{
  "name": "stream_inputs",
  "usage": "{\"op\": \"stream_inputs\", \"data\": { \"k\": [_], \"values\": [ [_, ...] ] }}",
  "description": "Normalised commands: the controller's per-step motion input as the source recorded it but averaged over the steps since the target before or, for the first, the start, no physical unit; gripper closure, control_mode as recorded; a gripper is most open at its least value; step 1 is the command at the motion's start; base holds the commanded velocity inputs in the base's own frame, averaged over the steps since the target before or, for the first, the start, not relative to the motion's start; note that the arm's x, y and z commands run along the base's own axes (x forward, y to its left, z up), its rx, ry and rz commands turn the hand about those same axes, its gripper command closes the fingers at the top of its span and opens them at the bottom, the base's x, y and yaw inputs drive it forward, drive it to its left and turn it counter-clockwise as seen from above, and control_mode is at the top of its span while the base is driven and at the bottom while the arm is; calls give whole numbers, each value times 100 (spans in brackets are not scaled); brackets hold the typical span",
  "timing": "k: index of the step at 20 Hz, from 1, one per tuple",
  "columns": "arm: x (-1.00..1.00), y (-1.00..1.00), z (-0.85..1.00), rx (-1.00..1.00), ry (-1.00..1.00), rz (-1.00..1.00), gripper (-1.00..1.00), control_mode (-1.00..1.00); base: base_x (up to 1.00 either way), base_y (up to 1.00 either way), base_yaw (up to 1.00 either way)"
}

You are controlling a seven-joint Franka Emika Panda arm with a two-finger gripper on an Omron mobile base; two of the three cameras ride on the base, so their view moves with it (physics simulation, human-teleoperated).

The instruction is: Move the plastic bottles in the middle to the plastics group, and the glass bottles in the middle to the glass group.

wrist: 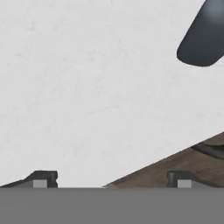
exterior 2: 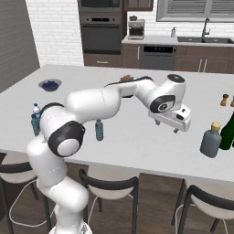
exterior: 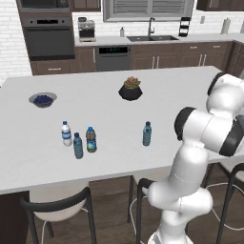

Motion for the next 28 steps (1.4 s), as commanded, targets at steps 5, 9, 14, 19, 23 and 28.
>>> {"op": "stream_inputs", "data": {
  "k": [5, 9, 14, 19, 23, 28],
  "values": [
    [0, 88, 0, 0, 1, 24, -100, -100, 0, 0, 0],
    [0, 86, 0, 0, 0, 27, -100, -100, 0, 0, 0],
    [3, 82, 1, 0, 1, 26, -100, -100, 0, 0, 0],
    [8, 74, 3, 0, 4, 24, -100, -100, 0, 0, 0],
    [4, 75, 2, 0, 0, 22, -100, -100, 0, 0, 0],
    [0, 72, 0, 1, 0, 12, -100, -100, 0, 0, 0]
  ]
}}
